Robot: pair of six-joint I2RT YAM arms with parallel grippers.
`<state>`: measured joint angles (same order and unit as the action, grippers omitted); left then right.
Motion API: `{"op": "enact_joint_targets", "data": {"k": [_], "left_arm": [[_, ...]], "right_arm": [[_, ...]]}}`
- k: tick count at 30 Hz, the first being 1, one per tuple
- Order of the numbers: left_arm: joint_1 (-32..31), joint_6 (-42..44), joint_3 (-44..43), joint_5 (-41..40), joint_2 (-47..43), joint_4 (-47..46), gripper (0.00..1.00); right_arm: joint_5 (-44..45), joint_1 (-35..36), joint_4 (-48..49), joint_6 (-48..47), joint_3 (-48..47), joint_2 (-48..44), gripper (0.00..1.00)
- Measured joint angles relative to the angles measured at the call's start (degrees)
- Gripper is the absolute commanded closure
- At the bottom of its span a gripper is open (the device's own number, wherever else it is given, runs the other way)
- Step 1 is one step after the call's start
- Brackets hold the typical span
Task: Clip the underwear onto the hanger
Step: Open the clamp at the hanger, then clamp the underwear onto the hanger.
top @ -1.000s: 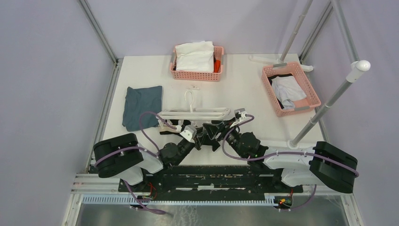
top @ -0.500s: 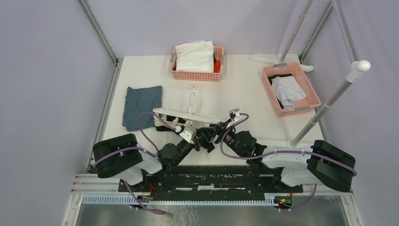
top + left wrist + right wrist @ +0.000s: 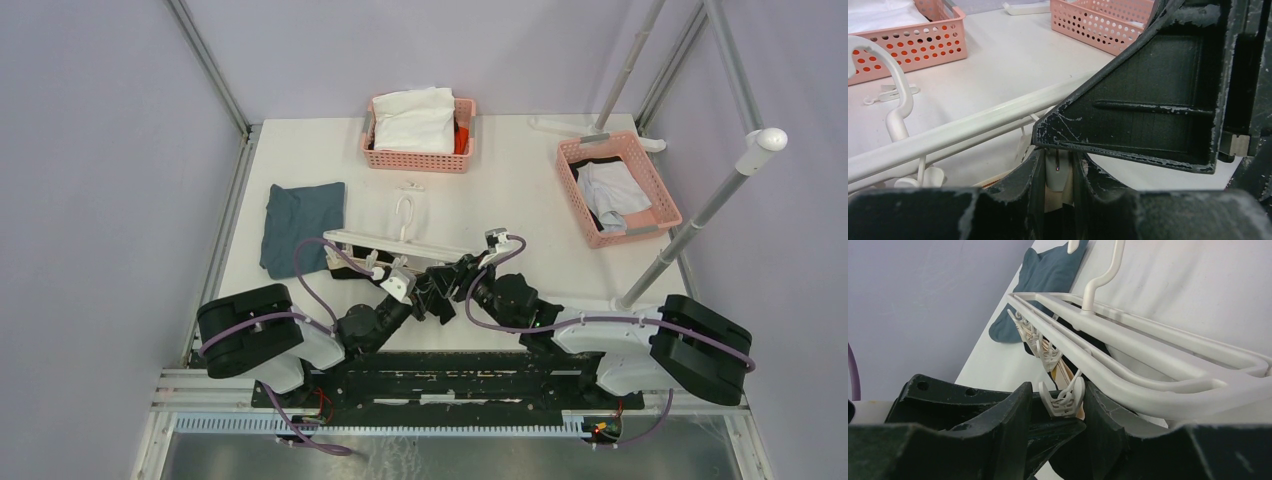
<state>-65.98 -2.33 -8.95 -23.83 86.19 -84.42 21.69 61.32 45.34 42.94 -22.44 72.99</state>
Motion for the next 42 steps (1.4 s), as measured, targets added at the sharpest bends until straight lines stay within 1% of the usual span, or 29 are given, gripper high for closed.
{"op": "enact_joint_targets", "data": {"k": [5,6,8,9,10,11,12,13,15,19,20,23,25,27,31,35,37,42], "left_arm": [[0.0,-0.22,0.07,-0.04,0.0,-0.02,0.97],[0.0,-0.2,0.15,-0.04,0.0,-0.02,0.92],[0.0,-0.2,0.26,-0.02,0.0,0.0,0.68],[0.0,-0.22,0.28,-0.02,-0.04,0.13,0.6],[0.0,-0.22,0.28,0.02,-0.15,0.37,0.52],[0.0,-0.22,0.28,0.28,-0.63,0.92,0.47],[-0.07,-0.33,0.31,0.5,-1.38,1.27,0.37],[-0.07,-0.48,0.33,1.05,-2.6,1.86,0.31],[-0.04,-0.87,0.76,1.6,-5.33,3.72,0.26],[-0.07,-1.33,1.73,2.47,-13.66,9.75,0.27],[-0.07,-1.51,1.77,2.54,-15.82,11.39,0.3],[-0.07,-3.17,1.79,2.19,-24.68,19.47,0.45],[-0.02,-4.11,1.84,1.36,-29.29,24.61,0.5],[0.39,-5.16,1.84,0.66,-33.99,31.65,0.51],[3.3,-6.43,0.57,1.68,-40.33,47.1,0.46],[7.43,-6.45,-3.74,5.86,-41.18,60.0,0.45],[8.17,-6.43,-5.49,7.02,-39.93,63.12,0.44],[9.49,-6.05,-11.17,12.07,-32.17,68.67,0.44]], "right_arm": [[0.81,-0.02,-0.96,0.31,-0.31,0.28,0.7],[1.05,-0.11,-1.27,0.48,-0.39,0.28,0.74],[1.44,-0.09,-1.86,0.42,-0.57,0.28,0.81],[1.57,-0.09,-2.16,0.59,-0.61,0.28,0.85],[1.57,-0.09,-2.19,0.61,-0.61,0.28,0.88],[1.88,-0.09,-2.43,0.63,-0.66,0.28,0.92],[2.4,-0.11,-2.86,0.61,-0.7,0.28,0.95],[2.89,-0.11,-3.28,0.63,-0.7,0.28,0.96],[3.98,-0.26,-3.63,0.76,-0.92,0.28,1.0],[5.49,-0.9,-4.22,1.07,-1.55,0.31,1.0],[5.6,-1.16,-4.31,1.22,-1.7,0.42,1.0],[5.38,-2.03,-4.79,1.62,-1.88,0.94,1.0],[5.05,-2.82,-6.43,2.08,-1.9,0.96,1.0],[4.22,-3.52,-7.58,2.43,-1.92,0.96,1.0],[1.42,-6.05,-10.34,2.69,-1.99,0.94,1.0],[-3.63,-10.56,-12.44,2.23,-1.99,0.94,1.0],[-6.12,-12.96,-12.87,1.49,-2.12,1.01,1.0],[-12.81,-18.71,-14.49,-3.1,-4.59,1.55,1.0]]}}
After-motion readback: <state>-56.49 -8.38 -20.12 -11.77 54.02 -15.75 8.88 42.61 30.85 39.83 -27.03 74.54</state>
